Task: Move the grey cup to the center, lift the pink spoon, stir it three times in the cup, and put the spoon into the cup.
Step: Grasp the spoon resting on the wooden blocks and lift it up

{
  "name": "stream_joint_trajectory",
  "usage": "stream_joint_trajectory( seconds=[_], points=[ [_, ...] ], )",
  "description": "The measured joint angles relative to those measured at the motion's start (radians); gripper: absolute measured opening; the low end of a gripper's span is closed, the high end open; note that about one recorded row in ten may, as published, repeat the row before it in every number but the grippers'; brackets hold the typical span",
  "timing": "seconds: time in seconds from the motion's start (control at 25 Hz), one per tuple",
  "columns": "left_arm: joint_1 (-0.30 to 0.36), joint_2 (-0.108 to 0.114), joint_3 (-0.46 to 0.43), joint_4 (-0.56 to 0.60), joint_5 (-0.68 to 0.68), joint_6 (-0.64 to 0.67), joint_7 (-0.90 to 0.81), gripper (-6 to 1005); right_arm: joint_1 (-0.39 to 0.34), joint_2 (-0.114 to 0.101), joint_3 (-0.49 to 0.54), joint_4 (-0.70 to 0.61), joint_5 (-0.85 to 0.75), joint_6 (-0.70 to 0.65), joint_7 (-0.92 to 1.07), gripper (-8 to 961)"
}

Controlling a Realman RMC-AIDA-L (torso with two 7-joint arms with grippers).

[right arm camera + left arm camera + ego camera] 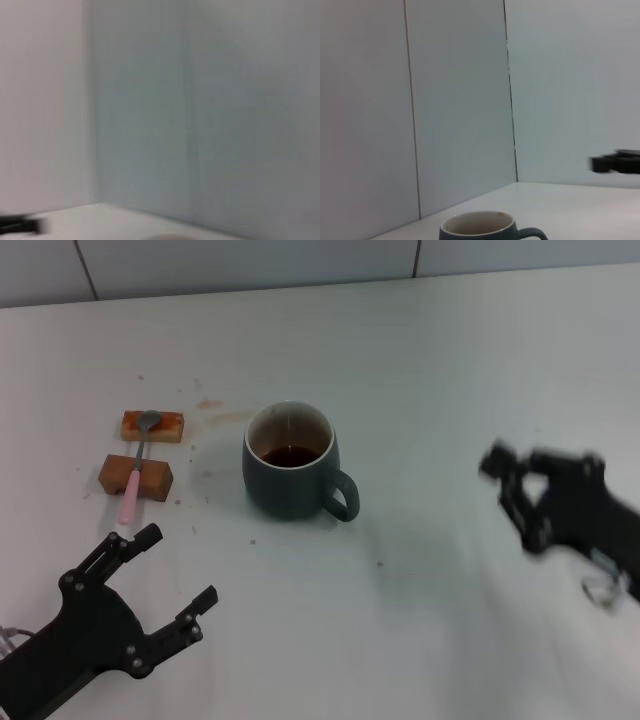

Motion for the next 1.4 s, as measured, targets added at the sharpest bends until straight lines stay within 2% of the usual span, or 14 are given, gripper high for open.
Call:
stream_joint_trajectory(
  seconds=[0.16, 0.32, 0.56, 0.8, 1.0, 1.08, 1.4],
  points=[
    [-0.008, -0.001, 0.002, -0.005, 0.000, -0.001, 0.000, 822, -0.042, 0.001, -0.100, -0.076, -0.075, -0.103, 0.031, 110],
    [-0.010, -0.002, 0.005, -0.005, 0.000, -0.004, 0.000, 822, -0.053, 0.003, -0.152, -0.096, -0.150, -0.089, 0.047, 132],
    [-0.011, -0.004, 0.005, -0.006, 0.001, -0.007, 0.000, 820, -0.035, 0.006, -0.162, -0.092, -0.279, 0.016, 0.044, 170],
    [-0.015, -0.004, 0.002, -0.007, 0.001, -0.007, 0.000, 819, -0.041, 0.006, -0.152, -0.097, -0.293, 0.028, 0.043, 210],
    [-0.015, -0.003, -0.001, -0.007, 0.000, -0.008, 0.000, 818, -0.035, 0.005, -0.159, -0.103, -0.294, 0.030, 0.041, 438],
    [-0.015, -0.003, -0.002, -0.008, 0.000, -0.008, 0.000, 817, -0.034, 0.004, -0.160, -0.110, -0.295, 0.027, 0.041, 630],
    [-0.015, -0.003, -0.002, -0.020, 0.000, -0.011, 0.014, 815, -0.035, 0.004, -0.161, -0.111, -0.295, 0.027, 0.030, 630]
  ],
)
